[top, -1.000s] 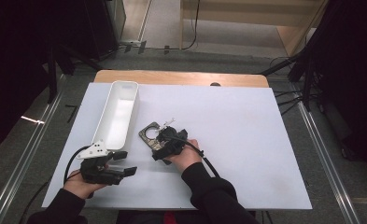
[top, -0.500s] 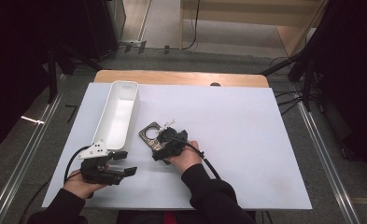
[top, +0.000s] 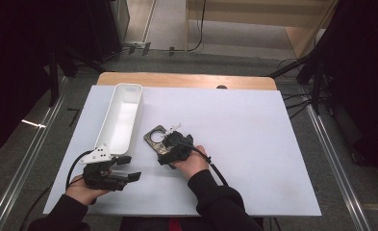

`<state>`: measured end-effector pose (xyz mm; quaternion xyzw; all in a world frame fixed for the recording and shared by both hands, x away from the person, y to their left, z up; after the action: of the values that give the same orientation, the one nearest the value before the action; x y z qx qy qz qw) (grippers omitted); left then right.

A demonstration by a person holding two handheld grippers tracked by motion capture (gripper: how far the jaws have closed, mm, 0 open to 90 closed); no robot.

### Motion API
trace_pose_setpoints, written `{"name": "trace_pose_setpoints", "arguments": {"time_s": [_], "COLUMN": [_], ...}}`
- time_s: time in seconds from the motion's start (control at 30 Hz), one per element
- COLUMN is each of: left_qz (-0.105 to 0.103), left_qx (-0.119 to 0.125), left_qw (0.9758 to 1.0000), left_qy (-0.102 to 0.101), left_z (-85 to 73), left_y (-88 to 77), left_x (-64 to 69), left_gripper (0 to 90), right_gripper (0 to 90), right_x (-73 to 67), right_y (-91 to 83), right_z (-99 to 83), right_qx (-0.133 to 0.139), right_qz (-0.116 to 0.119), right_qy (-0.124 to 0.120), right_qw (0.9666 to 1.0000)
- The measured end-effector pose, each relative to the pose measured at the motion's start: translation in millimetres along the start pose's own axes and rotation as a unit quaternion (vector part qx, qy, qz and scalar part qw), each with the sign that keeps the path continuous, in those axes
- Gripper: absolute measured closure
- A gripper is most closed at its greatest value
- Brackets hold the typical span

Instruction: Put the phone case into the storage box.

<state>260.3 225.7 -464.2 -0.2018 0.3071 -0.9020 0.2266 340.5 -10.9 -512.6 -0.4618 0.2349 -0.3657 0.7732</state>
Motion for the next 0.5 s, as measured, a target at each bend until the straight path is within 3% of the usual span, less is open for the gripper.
{"name": "trace_pose_setpoints", "arguments": {"time_s": [0.2,0.5], "left_qz": [-0.001,-0.002], "left_qx": [0.0,0.001], "left_qw": [1.0,1.0], "left_qy": [0.0,0.0], "left_z": [0.0,-0.1], "left_y": [-0.3,-0.5], "left_x": [0.0,-0.1], "left_gripper": [25.4,25.4], "right_gripper": [10.9,11.0], "right_x": [2.0,14.7], "right_y": [-0.7,-4.4], "right_z": [0.8,2.9], "right_qx": [-0.003,-0.002], "right_qz": [0.007,0.058], "right_qy": [0.002,0.035], "right_qw": [1.0,0.9977]}}
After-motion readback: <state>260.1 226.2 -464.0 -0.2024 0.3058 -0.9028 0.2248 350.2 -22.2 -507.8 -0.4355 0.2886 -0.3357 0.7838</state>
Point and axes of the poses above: each handheld gripper's, and its own axes: y roughly forward along the jaws, z roughly out of its top, x roughly to its right, the point moved 1 cm from there along y, roughly forward along the jaws, and after that the axes turned 6 degrees about -x, right-handed, at the moved point
